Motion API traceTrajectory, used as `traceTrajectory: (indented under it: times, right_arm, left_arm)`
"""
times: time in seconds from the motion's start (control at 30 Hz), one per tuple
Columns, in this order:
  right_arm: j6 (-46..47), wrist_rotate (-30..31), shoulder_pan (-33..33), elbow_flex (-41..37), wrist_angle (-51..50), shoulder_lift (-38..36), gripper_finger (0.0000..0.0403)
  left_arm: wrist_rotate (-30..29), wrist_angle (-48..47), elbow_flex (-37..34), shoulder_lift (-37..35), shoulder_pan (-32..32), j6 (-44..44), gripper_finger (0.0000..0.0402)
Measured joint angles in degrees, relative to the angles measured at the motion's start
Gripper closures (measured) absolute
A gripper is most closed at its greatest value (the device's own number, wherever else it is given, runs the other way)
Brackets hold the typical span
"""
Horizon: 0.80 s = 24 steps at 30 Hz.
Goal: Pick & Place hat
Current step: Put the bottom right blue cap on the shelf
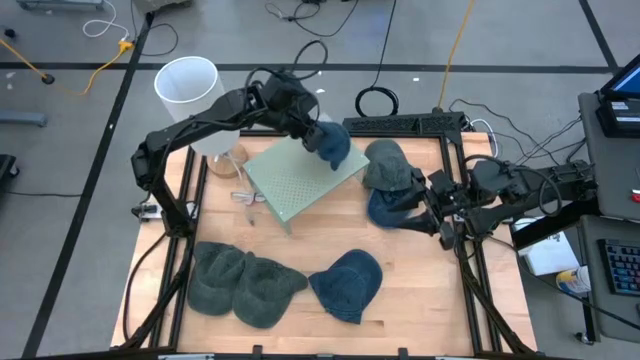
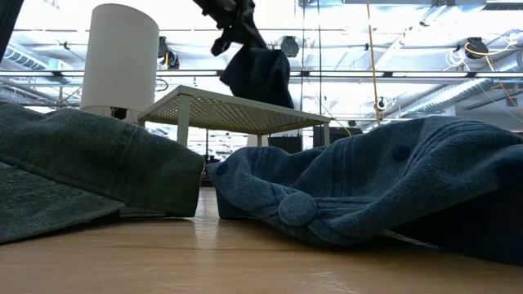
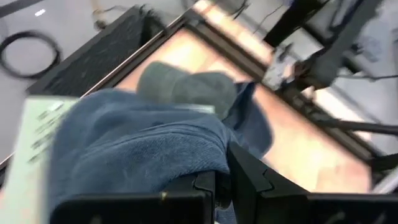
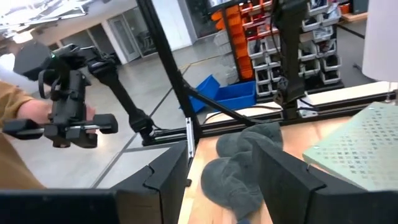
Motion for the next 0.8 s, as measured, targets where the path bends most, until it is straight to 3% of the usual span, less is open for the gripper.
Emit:
traceTrajectory:
  times: [0.27, 0.8]
  right_arm:
    - [-0.95, 0.14, 0.0, -0.07, -0.09, 0.29, 0.0232]
    - [-1.31, -0.01, 0.0, -0.07, -0.44, 0.31, 0.0232]
  left_arm:
    - [-2.68, -4.52, 0.0, 0.0, -1.2, 4.53, 0.0382]
    - [-16.34, -11.65, -0.04, 0.05, -3.85, 5.75, 0.0382]
